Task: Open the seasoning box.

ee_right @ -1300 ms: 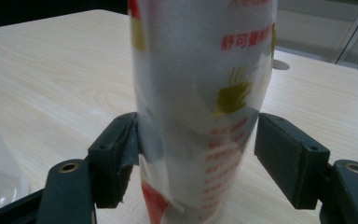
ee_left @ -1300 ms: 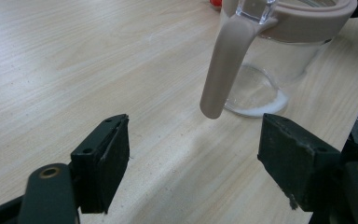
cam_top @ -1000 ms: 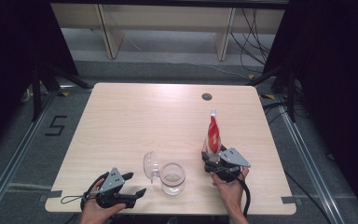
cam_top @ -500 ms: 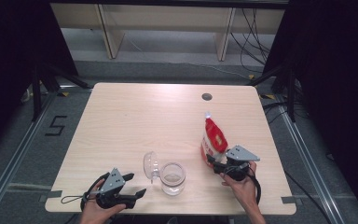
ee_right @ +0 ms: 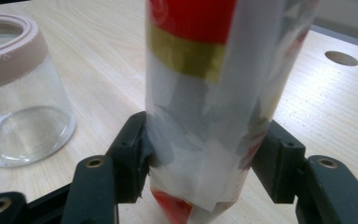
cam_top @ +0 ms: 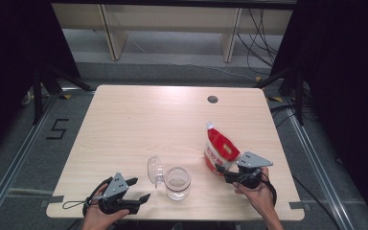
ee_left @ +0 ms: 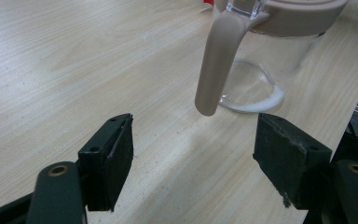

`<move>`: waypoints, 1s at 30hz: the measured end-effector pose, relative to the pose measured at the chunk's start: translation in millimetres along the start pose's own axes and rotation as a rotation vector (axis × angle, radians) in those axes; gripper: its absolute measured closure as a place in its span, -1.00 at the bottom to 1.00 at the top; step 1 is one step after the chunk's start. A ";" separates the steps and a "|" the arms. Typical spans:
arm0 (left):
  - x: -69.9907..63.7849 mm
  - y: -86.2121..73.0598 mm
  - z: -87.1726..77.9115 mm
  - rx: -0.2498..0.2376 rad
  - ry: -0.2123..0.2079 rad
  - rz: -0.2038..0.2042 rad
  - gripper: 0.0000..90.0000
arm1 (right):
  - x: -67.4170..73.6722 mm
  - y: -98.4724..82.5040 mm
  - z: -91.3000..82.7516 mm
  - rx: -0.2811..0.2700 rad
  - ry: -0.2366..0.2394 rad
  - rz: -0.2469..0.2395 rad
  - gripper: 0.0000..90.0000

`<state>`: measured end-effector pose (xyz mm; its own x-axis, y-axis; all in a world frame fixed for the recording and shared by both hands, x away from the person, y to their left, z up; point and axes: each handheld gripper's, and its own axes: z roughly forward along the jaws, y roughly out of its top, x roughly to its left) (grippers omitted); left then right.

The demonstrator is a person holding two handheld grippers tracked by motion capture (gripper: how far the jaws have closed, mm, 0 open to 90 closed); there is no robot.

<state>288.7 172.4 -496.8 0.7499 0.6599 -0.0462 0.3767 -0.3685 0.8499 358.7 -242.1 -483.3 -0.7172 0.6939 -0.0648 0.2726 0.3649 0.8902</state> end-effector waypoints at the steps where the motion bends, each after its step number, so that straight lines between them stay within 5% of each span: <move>1: -1.3 -0.5 0.1 0.005 0.004 -0.026 -0.38 | 2.2 -1.2 -0.2 -0.004 -0.010 0.022 -0.03; 3: -1.2 -0.3 0.5 -0.001 0.002 -0.031 -0.39 | 6.3 -3.0 -0.8 -0.007 -0.011 0.055 -0.05; 4: -0.8 -0.1 0.1 0.002 0.004 -0.025 -0.39 | 3.4 -3.8 0.3 -0.030 -0.025 0.023 -0.08; 6: -0.1 0.6 -0.2 -0.005 0.003 -0.009 -0.40 | 7.3 -5.7 0.6 -0.036 -0.020 0.085 -0.23; 7: 0.0 0.6 -0.2 -0.005 -0.001 -0.010 -0.40 | 4.5 -5.9 1.3 -0.055 -0.041 0.052 -0.33; 9: 0.5 0.6 0.1 -0.004 -0.001 -0.012 -0.40 | 9.5 -5.8 1.9 -0.042 -0.041 0.118 -0.46; 15: 1.1 1.3 0.6 -0.007 -0.002 -0.012 -0.41 | 8.7 -5.0 3.4 -0.116 -0.046 0.088 -0.68; 22: 0.1 1.7 2.0 0.001 0.000 -0.036 -0.41 | 13.7 -3.4 10.6 -0.168 -0.043 0.066 -0.56; 24: 1.5 2.6 2.1 -0.008 0.002 -0.013 -0.41 | 14.7 -3.6 11.4 -0.158 -0.045 0.082 -0.53; 30: 0.9 3.0 2.4 0.001 0.009 -0.028 -0.41 | 11.8 -5.7 15.3 -0.176 -0.070 0.097 -0.48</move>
<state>291.8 170.3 -495.5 0.7339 0.6761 -0.0655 0.3981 -0.3499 0.8480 358.6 -226.5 -496.0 -0.6451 0.7641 -0.0004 0.2180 0.1846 0.9583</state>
